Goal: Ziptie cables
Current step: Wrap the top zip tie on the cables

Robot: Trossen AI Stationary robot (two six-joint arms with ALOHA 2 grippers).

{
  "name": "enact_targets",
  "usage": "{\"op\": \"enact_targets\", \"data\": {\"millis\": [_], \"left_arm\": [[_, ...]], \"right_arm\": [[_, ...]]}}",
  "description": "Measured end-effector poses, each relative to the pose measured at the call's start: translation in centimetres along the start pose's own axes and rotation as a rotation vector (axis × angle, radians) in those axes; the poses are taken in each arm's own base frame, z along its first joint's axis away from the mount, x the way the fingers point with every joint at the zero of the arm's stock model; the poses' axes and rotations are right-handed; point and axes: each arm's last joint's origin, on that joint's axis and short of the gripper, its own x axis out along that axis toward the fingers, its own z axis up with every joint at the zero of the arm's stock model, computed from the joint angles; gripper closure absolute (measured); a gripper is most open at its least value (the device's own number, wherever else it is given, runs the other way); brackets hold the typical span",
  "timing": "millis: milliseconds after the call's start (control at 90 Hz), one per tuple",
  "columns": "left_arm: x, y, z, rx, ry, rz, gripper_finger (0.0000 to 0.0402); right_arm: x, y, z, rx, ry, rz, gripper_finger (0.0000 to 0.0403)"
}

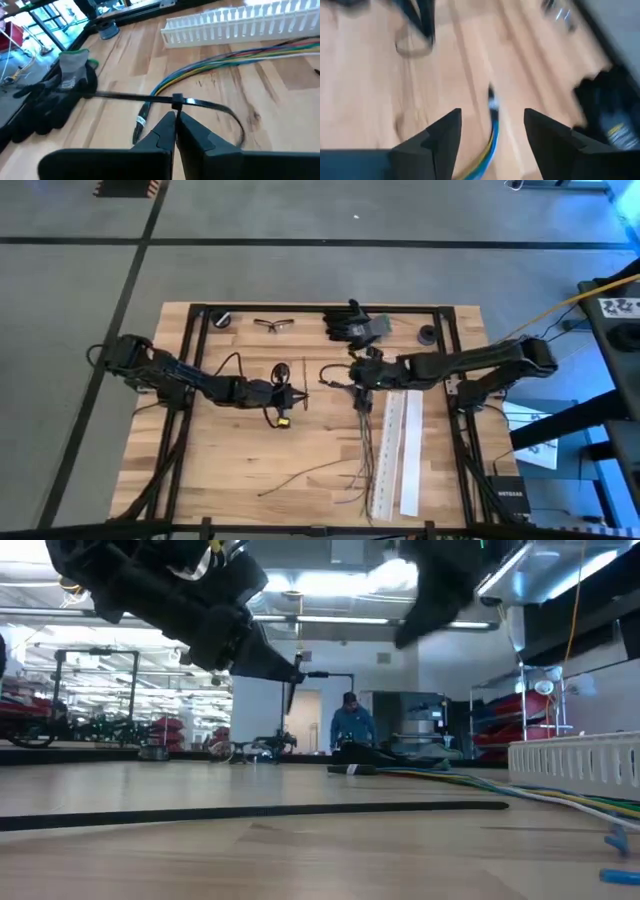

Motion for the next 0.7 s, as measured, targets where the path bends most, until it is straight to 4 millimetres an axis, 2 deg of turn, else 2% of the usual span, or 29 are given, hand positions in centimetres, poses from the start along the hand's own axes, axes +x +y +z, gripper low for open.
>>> {"op": "enact_targets", "data": {"millis": [133, 333, 589, 700], "left_arm": [[0.0, 0.3, 0.0, -0.023, 0.005, 0.026, 0.0402], [0.1, 0.4, -0.4, -0.045, 0.042, 0.03, 0.0402], [0.0, 0.4, -0.7, -0.046, 0.072, 0.026, 0.0402], [0.0, 0.4, -0.7, -0.045, 0.071, 0.026, 0.0402]], "right_arm": [[4.5, -0.8, -2.6, 0.047, -0.01, 0.006, 0.0211], [9.2, -2.7, -3.8, 0.117, -0.013, 0.008, 0.0228], [12.6, -4.3, -4.9, 0.12, 0.02, 0.038, 0.024], [13.5, -4.8, -5.2, 0.136, 0.027, 0.102, 0.0277]]}}
